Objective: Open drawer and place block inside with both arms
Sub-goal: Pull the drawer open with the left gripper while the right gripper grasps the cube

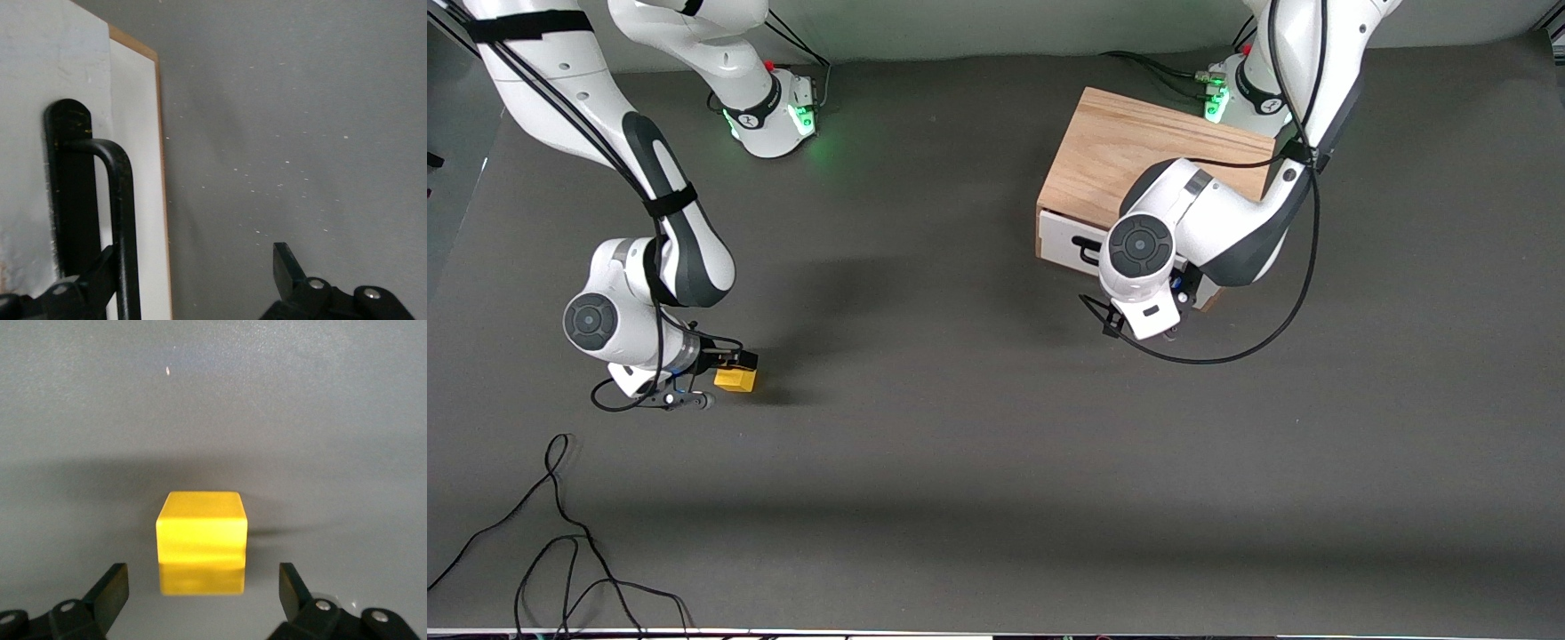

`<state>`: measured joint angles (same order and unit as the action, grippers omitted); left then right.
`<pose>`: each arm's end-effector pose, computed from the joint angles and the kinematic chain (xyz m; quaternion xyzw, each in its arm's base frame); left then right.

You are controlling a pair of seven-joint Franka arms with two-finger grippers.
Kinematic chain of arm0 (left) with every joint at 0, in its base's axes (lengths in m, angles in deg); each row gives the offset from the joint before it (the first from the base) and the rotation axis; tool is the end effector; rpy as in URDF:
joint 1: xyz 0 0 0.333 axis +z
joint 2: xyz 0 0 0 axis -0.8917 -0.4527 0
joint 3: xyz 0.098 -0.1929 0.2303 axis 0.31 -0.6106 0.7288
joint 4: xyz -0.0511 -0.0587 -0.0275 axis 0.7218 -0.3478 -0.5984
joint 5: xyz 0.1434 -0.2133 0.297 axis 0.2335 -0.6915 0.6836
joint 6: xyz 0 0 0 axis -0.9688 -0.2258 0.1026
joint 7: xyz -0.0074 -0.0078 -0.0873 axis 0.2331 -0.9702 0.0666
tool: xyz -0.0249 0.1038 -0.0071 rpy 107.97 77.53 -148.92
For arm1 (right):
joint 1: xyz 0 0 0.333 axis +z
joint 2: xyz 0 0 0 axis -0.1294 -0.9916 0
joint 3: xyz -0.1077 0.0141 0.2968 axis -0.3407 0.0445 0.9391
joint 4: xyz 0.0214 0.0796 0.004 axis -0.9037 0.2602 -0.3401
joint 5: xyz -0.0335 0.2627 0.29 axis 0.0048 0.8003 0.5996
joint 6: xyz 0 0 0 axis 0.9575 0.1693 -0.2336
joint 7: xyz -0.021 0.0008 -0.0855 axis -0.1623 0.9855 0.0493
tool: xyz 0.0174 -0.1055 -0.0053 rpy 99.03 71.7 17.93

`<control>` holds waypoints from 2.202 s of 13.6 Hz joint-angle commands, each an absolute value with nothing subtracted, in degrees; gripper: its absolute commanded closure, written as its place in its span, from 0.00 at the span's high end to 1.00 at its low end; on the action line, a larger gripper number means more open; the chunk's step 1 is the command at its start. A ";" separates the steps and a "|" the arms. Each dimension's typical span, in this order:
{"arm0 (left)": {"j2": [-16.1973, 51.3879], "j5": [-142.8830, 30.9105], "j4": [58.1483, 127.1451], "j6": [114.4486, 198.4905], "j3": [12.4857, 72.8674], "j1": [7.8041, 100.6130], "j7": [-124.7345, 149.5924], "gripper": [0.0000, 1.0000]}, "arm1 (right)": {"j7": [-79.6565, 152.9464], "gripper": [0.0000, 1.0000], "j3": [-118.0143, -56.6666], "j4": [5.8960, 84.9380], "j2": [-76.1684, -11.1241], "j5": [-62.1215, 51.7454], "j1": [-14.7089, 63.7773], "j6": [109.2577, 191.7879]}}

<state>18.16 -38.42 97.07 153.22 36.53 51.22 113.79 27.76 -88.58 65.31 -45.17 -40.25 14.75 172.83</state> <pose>0.5127 -0.3436 0.3010 -0.8230 -0.5563 0.0580 0.0989 0.5790 0.0068 0.2095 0.9979 -0.0366 -0.0505 0.0166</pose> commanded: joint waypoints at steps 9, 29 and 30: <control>9.65 -35.22 83.92 153.39 36.57 50.69 115.49 1.00 | 26.79 0.00 -88.92 65.40 -47.08 -40.98 15.26 176.41; 7.26 -33.21 71.96 158.40 38.59 51.30 112.78 1.00 | 15.90 0.00 -88.13 36.59 -41.44 -39.05 25.44 146.18; 8.57 -31.72 71.60 157.01 39.20 51.91 109.29 1.00 | 12.75 0.00 -88.13 34.31 -42.50 -38.09 26.85 144.95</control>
